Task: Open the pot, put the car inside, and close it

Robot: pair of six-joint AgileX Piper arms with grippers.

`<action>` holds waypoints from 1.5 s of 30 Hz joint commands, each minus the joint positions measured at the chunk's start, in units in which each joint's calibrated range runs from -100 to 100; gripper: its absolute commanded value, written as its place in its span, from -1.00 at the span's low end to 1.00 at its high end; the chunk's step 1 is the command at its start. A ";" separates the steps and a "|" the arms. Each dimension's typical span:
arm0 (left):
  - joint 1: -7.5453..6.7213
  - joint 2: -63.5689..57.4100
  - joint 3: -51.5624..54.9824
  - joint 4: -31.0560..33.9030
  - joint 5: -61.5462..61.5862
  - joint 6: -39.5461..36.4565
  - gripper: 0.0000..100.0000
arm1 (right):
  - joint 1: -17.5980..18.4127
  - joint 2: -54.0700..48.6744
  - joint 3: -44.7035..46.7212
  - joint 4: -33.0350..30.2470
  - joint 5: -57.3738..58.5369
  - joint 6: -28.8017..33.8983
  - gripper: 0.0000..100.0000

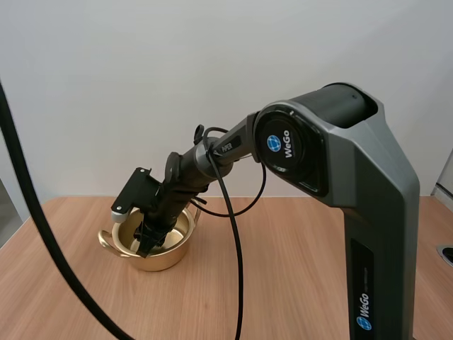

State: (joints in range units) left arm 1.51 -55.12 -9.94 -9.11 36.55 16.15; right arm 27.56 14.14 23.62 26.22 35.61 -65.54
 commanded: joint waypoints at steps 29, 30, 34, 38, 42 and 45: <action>0.01 -0.01 -0.05 0.07 0.08 -0.01 -1.00 | 0.01 1.12 0.00 -2.88 -4.01 2.26 0.61; 0.01 -0.01 -0.05 0.07 0.31 -0.01 -1.00 | 0.01 0.41 0.00 -2.88 -4.01 2.26 0.62; 0.01 -0.01 -0.05 0.07 1.51 -0.01 -1.00 | 0.01 -3.91 0.00 -2.88 -4.01 2.60 0.62; 0.01 -0.01 -0.05 0.07 1.88 -0.01 -1.00 | -0.06 -9.43 0.00 -2.88 -3.64 3.36 0.62; 0.01 -0.01 -0.05 0.07 1.95 -0.01 -1.00 | -0.87 -16.59 0.00 -3.45 -2.64 5.31 0.62; 0.01 -0.01 -0.05 0.07 1.95 -0.01 -1.00 | -2.55 -21.54 0.00 -3.45 -2.68 6.73 0.62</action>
State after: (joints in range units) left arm 1.51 -55.12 -9.94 -9.11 38.44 16.15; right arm 25.72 -3.51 23.62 22.78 33.00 -59.33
